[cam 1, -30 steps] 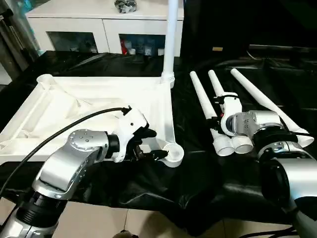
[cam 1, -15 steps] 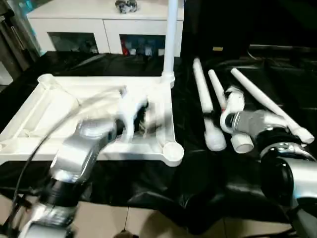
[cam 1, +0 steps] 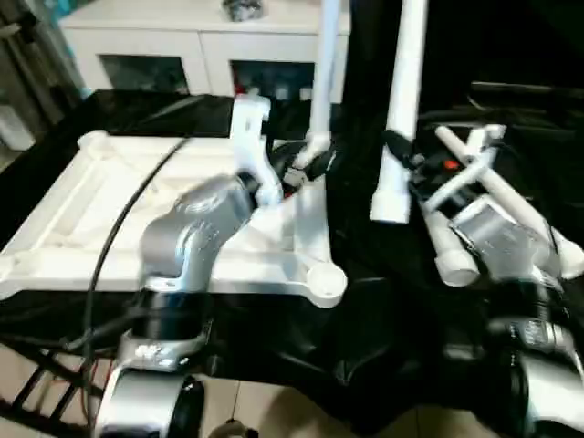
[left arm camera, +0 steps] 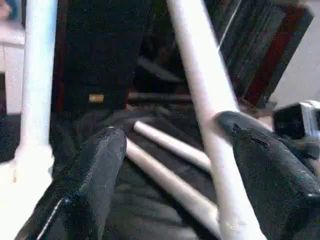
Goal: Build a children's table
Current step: Pick table leg
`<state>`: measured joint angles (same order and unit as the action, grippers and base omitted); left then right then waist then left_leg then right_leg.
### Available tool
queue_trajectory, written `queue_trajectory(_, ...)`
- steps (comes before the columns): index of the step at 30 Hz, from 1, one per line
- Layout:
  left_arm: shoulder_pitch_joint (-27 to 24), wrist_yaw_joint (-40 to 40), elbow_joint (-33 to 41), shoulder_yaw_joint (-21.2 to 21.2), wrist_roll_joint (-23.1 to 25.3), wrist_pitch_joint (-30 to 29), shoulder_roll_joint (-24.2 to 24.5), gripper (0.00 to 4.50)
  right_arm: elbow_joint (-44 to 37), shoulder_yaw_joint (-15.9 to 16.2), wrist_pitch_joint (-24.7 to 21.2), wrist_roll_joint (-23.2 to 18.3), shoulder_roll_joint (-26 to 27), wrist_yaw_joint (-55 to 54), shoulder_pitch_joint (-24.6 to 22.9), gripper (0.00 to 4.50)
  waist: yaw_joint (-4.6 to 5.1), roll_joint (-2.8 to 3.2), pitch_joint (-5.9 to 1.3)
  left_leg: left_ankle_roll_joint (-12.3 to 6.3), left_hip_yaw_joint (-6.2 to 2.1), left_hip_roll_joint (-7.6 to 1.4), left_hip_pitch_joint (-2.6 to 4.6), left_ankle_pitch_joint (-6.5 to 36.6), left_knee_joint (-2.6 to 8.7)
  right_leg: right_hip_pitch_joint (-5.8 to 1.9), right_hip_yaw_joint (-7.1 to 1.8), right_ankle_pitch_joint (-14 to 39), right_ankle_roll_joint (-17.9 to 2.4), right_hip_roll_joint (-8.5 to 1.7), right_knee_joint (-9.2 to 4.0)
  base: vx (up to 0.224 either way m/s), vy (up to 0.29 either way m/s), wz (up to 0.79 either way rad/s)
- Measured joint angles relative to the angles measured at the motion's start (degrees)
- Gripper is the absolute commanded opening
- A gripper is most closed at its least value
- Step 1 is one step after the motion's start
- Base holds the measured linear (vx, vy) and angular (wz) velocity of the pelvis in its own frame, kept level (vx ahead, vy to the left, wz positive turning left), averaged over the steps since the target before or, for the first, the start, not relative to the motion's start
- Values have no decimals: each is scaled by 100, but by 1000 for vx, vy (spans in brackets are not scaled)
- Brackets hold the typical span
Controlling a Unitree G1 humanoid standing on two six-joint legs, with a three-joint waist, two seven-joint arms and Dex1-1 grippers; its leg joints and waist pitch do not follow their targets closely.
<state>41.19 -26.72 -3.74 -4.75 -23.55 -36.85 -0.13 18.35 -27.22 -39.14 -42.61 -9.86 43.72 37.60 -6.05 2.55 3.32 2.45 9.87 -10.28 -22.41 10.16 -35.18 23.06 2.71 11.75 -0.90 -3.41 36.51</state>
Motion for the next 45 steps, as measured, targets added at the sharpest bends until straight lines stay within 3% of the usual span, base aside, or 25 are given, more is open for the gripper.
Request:
queue_trajectory(2, 137, -73, -33, -177, -407, -386, -165, 383, -615, 19, -285, -414, 6, 190, -214, 183, -40, -1, 1, 0, 0, 0, -2, 0, 1, 0, 0, 0, 0, 0, -2, 0, 0, 0)
queue_trajectory(7, 357, -177, -51, -417, -1156, -1077, -399, 383, -1349, 254, -700, -705, -74, 347, -445, 183, -40, 2, -1, 7, 0, 1, -1, 4, 1, -1, -1, -1, 2, 0, -6, 0, 0, 0)
queue_trajectory(17, 203, 37, -113, -971, -1651, -1518, -494, 383, -1856, 991, -146, 55, -275, 157, -600, 183, -37, -8, 4, 23, -1, 3, -15, 18, 9, -1, -1, -12, 24, 0, -39, 0, 0, 0)
queue_trajectory(25, 188, 332, -113, -1272, -1848, -1547, -518, 383, -1916, 1215, -69, 278, -155, -159, -448, 183, -40, -25, 13, 2, -1, 4, -30, 15, 10, 4, 1, -12, 24, 0, -53, 0, 0, 0)
queue_trajectory(34, 181, 315, -109, -1418, -2137, -1539, -483, 383, -1814, 1229, -163, 62, -107, -229, -349, 183, -41, -29, 15, 4, -1, 4, -34, 16, 10, 4, 1, -12, 25, -1, -57, 0, 0, 0)
queue_trajectory(39, 261, 255, -19, -1523, -2473, -1391, -602, 383, -1790, 1478, -357, 46, -161, -187, -457, 183, -41, -31, 17, 4, -2, 4, -36, 16, 10, 5, 2, -12, 25, -1, -57, 0, 0, 0)
queue_trajectory(45, 370, 322, -113, -1725, -2632, -1285, -566, 383, -1800, 1436, -413, -57, -281, -130, -470, 183, -40, -31, 16, 5, -2, 4, -36, 17, 9, 5, 1, -16, 30, 0, -57, 0, 0, 0)
